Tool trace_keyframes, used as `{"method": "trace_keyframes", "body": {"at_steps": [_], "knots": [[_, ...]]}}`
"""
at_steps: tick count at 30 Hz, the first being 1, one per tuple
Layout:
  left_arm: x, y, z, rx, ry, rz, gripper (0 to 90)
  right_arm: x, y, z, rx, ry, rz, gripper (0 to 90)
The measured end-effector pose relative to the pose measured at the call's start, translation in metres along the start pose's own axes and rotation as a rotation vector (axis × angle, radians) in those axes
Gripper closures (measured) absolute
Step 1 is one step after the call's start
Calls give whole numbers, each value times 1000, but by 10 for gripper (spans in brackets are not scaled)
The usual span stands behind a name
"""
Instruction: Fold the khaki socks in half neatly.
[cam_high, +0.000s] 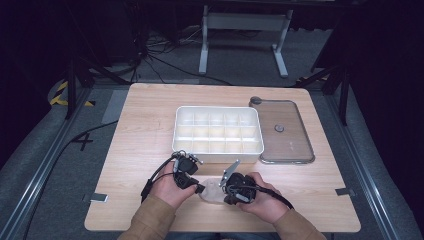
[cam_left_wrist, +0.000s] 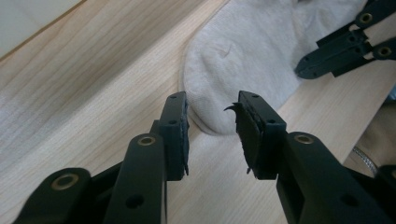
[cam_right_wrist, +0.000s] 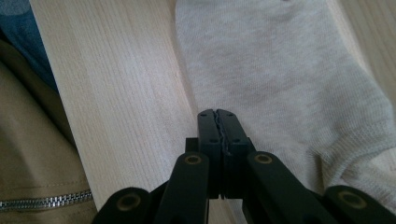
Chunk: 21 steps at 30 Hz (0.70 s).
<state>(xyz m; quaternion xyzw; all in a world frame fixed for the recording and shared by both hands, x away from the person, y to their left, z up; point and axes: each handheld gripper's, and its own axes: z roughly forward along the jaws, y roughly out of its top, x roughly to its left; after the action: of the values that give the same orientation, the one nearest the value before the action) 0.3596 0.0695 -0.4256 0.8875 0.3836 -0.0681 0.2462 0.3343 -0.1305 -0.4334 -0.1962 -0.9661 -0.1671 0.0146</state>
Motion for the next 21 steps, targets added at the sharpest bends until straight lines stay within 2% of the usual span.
{"method": "trace_keyframes", "body": {"at_steps": [2,8,15,18,21], "knots": [[0,0,4,-6,9,-11,659,0,0,0,-1,2,0,898],[-1,0,12,4,35,-6,667,0,0,0,0,2,-1,898],[-3,0,18,36,64,19,682,0,0,0,-2,6,-2,897],[-4,0,18,38,71,17,682,-1,0,0,-3,5,-3,897],[-9,1,19,43,109,42,689,0,0,0,-1,2,-4,897]]}}
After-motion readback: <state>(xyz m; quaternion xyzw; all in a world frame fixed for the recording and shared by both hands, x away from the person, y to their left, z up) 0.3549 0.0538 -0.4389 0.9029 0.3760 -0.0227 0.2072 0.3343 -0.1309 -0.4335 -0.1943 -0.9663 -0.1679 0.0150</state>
